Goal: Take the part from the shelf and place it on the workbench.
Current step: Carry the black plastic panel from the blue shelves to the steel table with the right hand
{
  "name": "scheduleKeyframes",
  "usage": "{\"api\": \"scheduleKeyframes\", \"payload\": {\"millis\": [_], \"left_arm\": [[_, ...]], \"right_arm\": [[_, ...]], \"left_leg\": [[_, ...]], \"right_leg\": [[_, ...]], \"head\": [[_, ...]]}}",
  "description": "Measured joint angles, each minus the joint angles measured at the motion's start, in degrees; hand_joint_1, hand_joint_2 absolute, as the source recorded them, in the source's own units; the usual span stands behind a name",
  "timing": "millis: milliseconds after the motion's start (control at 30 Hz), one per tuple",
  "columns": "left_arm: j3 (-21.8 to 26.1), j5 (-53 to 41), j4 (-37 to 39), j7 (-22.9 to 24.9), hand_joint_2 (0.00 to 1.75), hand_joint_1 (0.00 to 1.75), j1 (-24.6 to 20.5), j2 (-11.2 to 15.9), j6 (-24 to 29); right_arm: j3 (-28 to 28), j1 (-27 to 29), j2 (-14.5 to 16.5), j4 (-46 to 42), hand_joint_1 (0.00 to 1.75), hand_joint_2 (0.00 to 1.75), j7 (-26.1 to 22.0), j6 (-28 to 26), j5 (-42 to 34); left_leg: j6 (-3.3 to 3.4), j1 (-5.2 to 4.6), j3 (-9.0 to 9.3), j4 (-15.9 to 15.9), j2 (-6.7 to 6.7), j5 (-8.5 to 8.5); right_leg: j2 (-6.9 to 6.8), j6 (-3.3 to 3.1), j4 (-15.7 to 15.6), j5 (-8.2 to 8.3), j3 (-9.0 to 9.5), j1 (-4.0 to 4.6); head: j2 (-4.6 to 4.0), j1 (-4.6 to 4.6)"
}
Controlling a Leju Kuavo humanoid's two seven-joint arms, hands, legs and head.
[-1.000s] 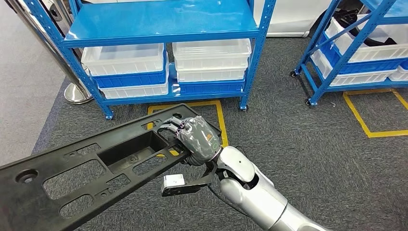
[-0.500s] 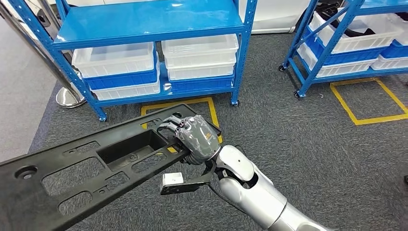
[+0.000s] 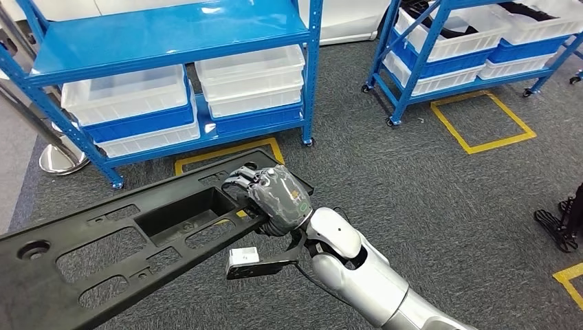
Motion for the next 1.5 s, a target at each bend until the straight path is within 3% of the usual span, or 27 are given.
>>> {"api": "scheduleKeyframes", "payload": {"millis": [100, 167, 233, 267, 333, 367, 433, 500, 533, 600, 667, 733, 767, 833, 867, 933, 1000, 1033, 1100, 1133, 1200, 1267, 1333, 1367, 1400, 1467, 1500], "left_arm": [[0.0, 0.0, 0.0, 0.0, 1.75, 0.00, -0.1, 0.0, 0.0], [0.0, 0.0, 0.0, -0.1, 1.75, 0.00, -0.1, 0.0, 0.0], [0.0, 0.0, 0.0, -0.1, 1.75, 0.00, 0.0, 0.0, -0.1], [0.0, 0.0, 0.0, -0.1, 1.75, 0.00, 0.1, 0.0, -0.1], [0.1, 0.0, 0.0, -0.1, 1.75, 0.00, 0.2, 0.0, -0.1], [0.1, 0.0, 0.0, -0.1, 1.75, 0.00, 0.2, 0.0, -0.1], [0.1, 0.0, 0.0, -0.2, 1.75, 0.00, 0.2, 0.1, -0.1], [0.2, 0.0, 0.0, -0.3, 1.75, 0.00, 0.2, 0.1, -0.3], [0.3, 0.0, 0.0, -0.4, 1.75, 0.00, 0.1, 0.2, -0.3], [0.3, 0.0, 0.0, -0.4, 1.75, 0.00, 0.0, 0.2, -0.6], [0.3, -0.1, 0.0, -0.4, 1.75, 0.00, 0.0, 0.2, -0.8], [0.3, -0.3, 0.0, -0.4, 1.75, 0.00, 0.1, 0.2, -0.9], [0.3, -0.4, 0.0, -0.4, 1.75, 0.00, 0.2, 0.2, -1.0], [0.3, -0.5, 0.0, -0.2, 1.75, 0.00, 0.2, 0.3, -1.0], [0.3, -0.6, 0.0, -0.1, 1.75, 0.00, 0.2, 0.3, -1.1], [0.3, -0.7, 0.0, 0.1, 1.75, 0.00, 0.1, 0.4, -1.3], [0.3, -0.7, 0.0, 0.2, 1.75, 0.00, 0.0, 0.5, -1.5], [0.3, -0.7, 0.0, 0.3, 1.75, 0.00, 0.0, 0.5, -1.6], [0.3, -0.8, 0.0, 0.3, 1.75, 0.00, -0.2, 0.5, -1.6], [0.3, -0.8, 0.0, 0.3, 1.75, 0.00, -0.3, 0.5, -1.6], [0.3, -0.9, 0.0, 0.4, 1.75, 0.00, -0.3, 0.5, -1.7], [0.3, -1.2, 0.0, 0.4, 1.75, 0.00, -0.1, 0.6, -1.8], [0.3, -1.5, 0.0, 0.4, 1.75, 0.00, 0.1, 0.7, -1.8], [0.3, -1.7, 0.0, 0.4, 1.75, 0.00, 0.1, 0.8, -1.7], [0.3, -1.7, 0.0, 0.4, 1.75, 0.00, 0.2, 0.9, -1.7], [0.3, -1.7, 0.0, 0.4, 1.75, 0.00, 0.2, 1.0, -1.7], [0.3, -1.7, 0.0, 0.4, 1.75, 0.00, 0.2, 1.0, -1.7]], "right_arm": [[0.0, 0.0, 0.0, 0.0, 1.75, 1.75, 0.0, 0.0, 0.0], [0.0, -0.1, 0.1, 0.0, 1.75, 1.75, 0.0, 0.0, 0.0], [0.1, -0.2, 0.2, 0.0, 1.75, 1.75, 0.0, 0.0, 0.0], [0.1, -0.1, 0.3, 0.0, 1.75, 1.75, 0.0, 0.0, 0.0], [0.3, -0.1, 0.3, 0.1, 1.75, 1.75, 0.1, 0.0, 0.0], [0.3, -0.1, 0.3, 0.1, 1.75, 1.75, 0.1, 0.0, 0.1], [0.4, -0.1, 0.4, 0.1, 1.75, 1.75, 0.3, 0.0, 0.1], [0.5, -0.3, 0.5, 0.1, 1.75, 1.75, 0.5, 0.0, 0.1], [0.6, -0.3, 0.5, 0.1, 1.75, 1.75, 0.6, 0.0, 0.2], [0.7, -0.4, 0.6, 0.1, 1.75, 1.75, 0.8, 0.1, 0.3], [0.8, -0.6, 0.6, 0.2, 1.75, 1.75, 1.0, 0.1, 0.6], [0.9, -0.8, 0.6, 0.4, 1.75, 1.75, 1.2, 0.0, 0.9], [1.0, -0.8, 0.7, 0.5, 1.75, 1.75, 1.4, 0.0, 1.0], [1.0, -0.8, 0.7, 0.9, 1.75, 1.75, 1.8, 0.0, 1.3], [1.1, -0.7, 0.7, 1.0, 1.75, 1.75, 1.9, 0.0, 1.4], [1.2, -0.8, 0.9, 1.2, 1.75, 1.75, 2.1, 0.0, 1.7], [1.5, -0.9, 1.2, 1.3, 1.75, 1.75, 2.2, 0.0, 2.0], [1.7, -1.0, 1.4, 1.3, 1.75, 1.75, 2.3, 0.0, 2.0], [1.9, -1.0, 1.5, 1.4, 1.75, 1.75, 2.5, 0.0, 2.0], [2.0, -1.1, 1.5, 1.4, 1.75, 1.75, 2.6, 0.0, 2.0], [2.0, -1.1, 1.7, 1.4, 1.75, 1.75, 2.6, 0.0, 2.1], [2.3, -1.2, 2.0, 1.5, 1.75, 1.75, 2.7, 0.0, 2.1], [2.7, -1.0, 2.0, 1.5, 1.75, 1.75, 2.7, 0.0, 2.1], [2.8, -1.0, 2.0, 1.6, 1.75, 1.75, 2.8, 0.1, 2.1], [2.9, -0.9, 2.0, 1.6, 1.75, 1.75, 2.8, 0.1, 2.1], [3.0, -0.9, 2.1, 1.6, 1.75, 1.75, 2.8, 0.0, 2.1], [3.0, -0.9, 2.1, 1.6, 1.75, 1.75, 2.8, 0.0, 2.1]], "left_leg": [[-0.75, -0.05, 0.01, 0.1, 1.38, -0.12], [-1.35, 0.22, -0.89, 2.5, -0.52, -2.28], [-1.80, 0.45, -3.65, 9.1, -3.34, -6.27], [-1.93, 0.48, -5.20, 12.8, -3.91, -7.80], [-1.96, 0.49, -6.27, 15.6, -4.31, -7.95], [-1.85, 0.49, -5.19, 13.7, -4.51, -6.40], [-1.41, 0.52, -1.21, 5.9, -6.35, -2.72], [-0.98, 0.50, 1.29, 0.5, -8.31, -1.33], [-0.80, 0.43, 1.47, -0.1, -8.58, -1.49], [-0.25, 0.45, 1.49, -0.6, -7.48, -1.01], [0.52, 0.72, 1.49, -1.2, -6.10, -0.30], [1.01, 0.74, 1.25, -1.5, -4.68, 0.09], [1.11, 0.70, 1.07, -1.4, -3.94, 0.13], [1.09, 0.67, 0.86, -1.3, -2.51, 0.12], [1.02, 0.67, 0.80, -1.1, -1.82, 0.08], [0.65, 0.67, 0.78, -0.8, -0.61, -0.17], [-0.07, 0.41, 0.72, -0.3, 0.38, -0.52], [-0.46, 0.31, 0.72, -0.2, 0.85, -0.60], [-1.23, 0.33, 0.86, -0.3, 1.69, -0.65], [-1.58, 0.47, 0.84, -0.1, 1.26, -1.08], [-2.06, 0.74, -0.45, 3.2, -1.23, -3.73], [-2.16, 0.85, -3.63, 10.5, -3.70, -7.70], [-2.04, 0.81, -5.98, 15.6, -4.31, -9.07], [-1.81, 0.77, -5.71, 15.0, -4.46, -8.03], [-1.47, 0.69, -4.39, 12.3, -4.78, -6.10], [-0.45, 0.52, -0.73, 4.4, -7.02, -2.59], [-0.08, 0.44, 0.54, 1.7, -8.06, -1.82]], "right_leg": [[1.23, -0.79, -0.7, 0.40, -0.29, 0.07], [2.36, -1.54, -1.2, 1.04, -0.40, -0.29], [3.53, -2.00, -1.3, 1.52, -0.75, -0.43], [4.20, -2.06, -1.3, 1.68, -0.97, -0.40], [5.69, -1.97, -1.1, 1.94, -1.34, -0.34], [6.44, -1.88, -0.9, 2.03, -1.45, -0.34], [7.77, -1.63, -0.6, 2.18, -1.60, -0.34], [8.97, -1.10, -0.4, 2.46, -2.08, -0.40], [9.52, -0.68, -0.4, 2.72, -2.39, -0.50], [10.33, 0.17, -0.4, 3.15, -2.85, -0.70], [8.63, 0.69, 1.4, 1.76, -3.86, -0.44], [5.82, 0.97, 7.3, -1.89, -6.58, -0.35], [5.10, 1.12, 11.1, -3.63, -8.20, -0.51], [4.50, 1.39, 14.7, -4.44, -9.49, -0.86], [4.22, 1.47, 13.5, -3.37, -8.57, -1.03], [2.30, 1.38, 6.2, -0.40, -4.40, -1.07], [0.47, 0.80, 0.8, 1.02, -1.55, -0.67], [0.18, 0.45, 0.0, 0.96, -1.29, -0.42], [1.48, -0.29, -0.2, 1.32, -1.51, -0.30], [2.05, -0.69, -0.4, 1.55, -1.53, -0.37], [3.21, -1.51, -0.9, 2.08, -1.61, -0.57], [4.49, -1.98, -0.9, 2.38, -1.94, -0.40], [6.01, -2.20, -0.8, 2.56, -2.21, -0.06], [6.82, -2.24, -0.7, 2.63, -2.28, 0.11], [7.61, -2.23, -0.6, 2.67, -2.28, 0.24], [9.05, -2.07, -0.4, 2.77, -2.34, 0.39], [9.68, -1.88, -0.3, 2.88, -2.50, 0.34]], "head": [[0.00, -0.01], [-0.01, -0.02], [-0.01, -0.03], [-0.01, -0.03], [-0.01, -0.03], [0.00, -0.03], [0.00, -0.03], [-0.01, -0.01], [-0.01, -0.02], [-0.01, -0.02], [-0.01, 0.01], [-0.01, 0.05], [-0.01, 0.04], [-0.01, 0.05], [-0.01, 0.05], [0.01, 0.04], [0.00, 0.03], [0.00, 0.02], [-0.01, 0.03], [-0.01, 0.03], [0.01, 0.01], [0.00, 0.00], [-0.01, 0.01], [-0.01, 0.01], [0.00, 0.01], [-0.01, 0.03], [-0.01, 0.03]]}}
